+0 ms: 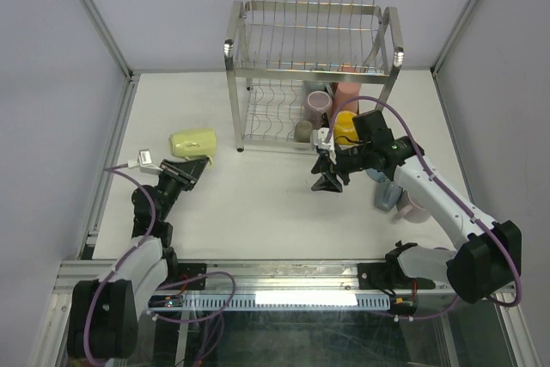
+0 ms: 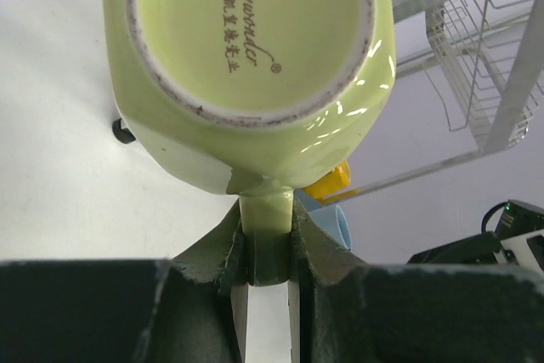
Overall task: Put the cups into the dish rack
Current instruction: Pick up the cup at the center of the board.
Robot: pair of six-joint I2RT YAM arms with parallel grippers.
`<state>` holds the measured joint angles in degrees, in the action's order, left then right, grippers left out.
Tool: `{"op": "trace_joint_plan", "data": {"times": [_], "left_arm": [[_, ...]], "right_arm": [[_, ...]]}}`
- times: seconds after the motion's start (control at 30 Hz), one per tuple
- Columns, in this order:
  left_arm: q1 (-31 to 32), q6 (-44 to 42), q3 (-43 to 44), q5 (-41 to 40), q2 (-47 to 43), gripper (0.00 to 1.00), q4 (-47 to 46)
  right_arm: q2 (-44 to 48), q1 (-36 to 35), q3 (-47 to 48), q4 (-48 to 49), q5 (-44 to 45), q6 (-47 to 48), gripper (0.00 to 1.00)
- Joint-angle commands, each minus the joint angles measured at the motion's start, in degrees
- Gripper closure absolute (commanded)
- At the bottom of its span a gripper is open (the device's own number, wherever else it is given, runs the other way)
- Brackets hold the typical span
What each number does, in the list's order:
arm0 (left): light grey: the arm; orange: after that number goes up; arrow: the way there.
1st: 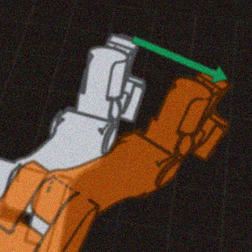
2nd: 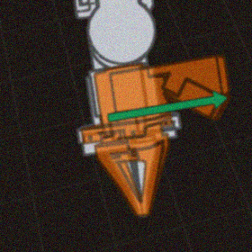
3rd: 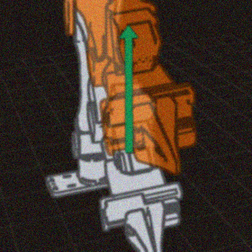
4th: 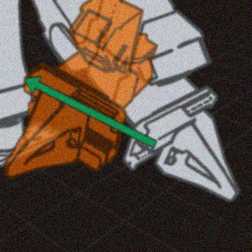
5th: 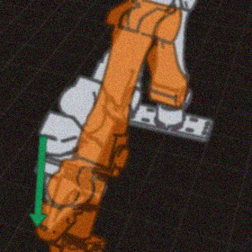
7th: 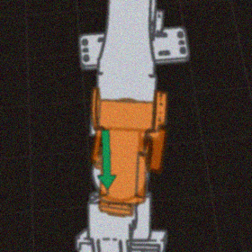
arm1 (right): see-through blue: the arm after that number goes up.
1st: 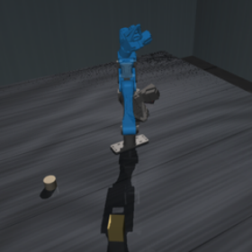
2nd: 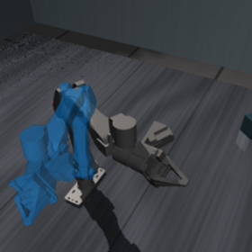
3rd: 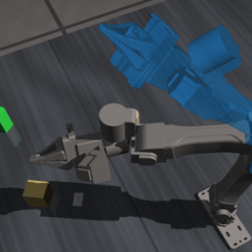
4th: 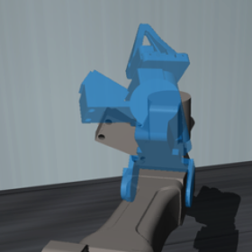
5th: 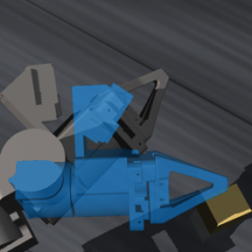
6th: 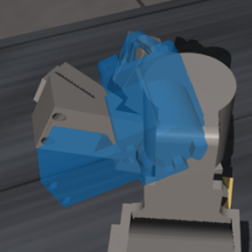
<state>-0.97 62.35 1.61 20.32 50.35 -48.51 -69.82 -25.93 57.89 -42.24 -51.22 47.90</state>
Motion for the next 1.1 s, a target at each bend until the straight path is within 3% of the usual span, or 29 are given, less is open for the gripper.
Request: {"op": "trace_joint_plan", "data": {"times": [0.0, 0.23, 0.5, 0.7, 1.07], "left_arm": [[1.8, -1.4, 0.0, -1.6, -9.0, 1.0, 3.3], [10.2, -3.2, 3.4, -2.9, -9.8, 1.0, 4.1], [24.3, -11.7, 10.0, -11.3, -5.3, 1.0, 4.3], [32.6, -17.7, 14.5, -18.2, 0.6, 1.0, 3.3], [41.1, -26.6, 22.0, -26.6, 14.7, 1.0, -3.6]], "right_arm": [[0.7, 0.6, 1.5, 0.5, -0.3, 0.5, 0.48], [1.1, 2.5, 1.6, 0.7, 0.6, 0.2, 0.48], [2.3, 6.6, 1.8, 0.6, 2.0, 0.1, 0.48], [2.6, 8.5, 2.1, 0.2, 1.9, 0.2, 0.49], [3.0, 10.6, 2.2, -0.1, 1.7, 0.4, 0.49]]}}
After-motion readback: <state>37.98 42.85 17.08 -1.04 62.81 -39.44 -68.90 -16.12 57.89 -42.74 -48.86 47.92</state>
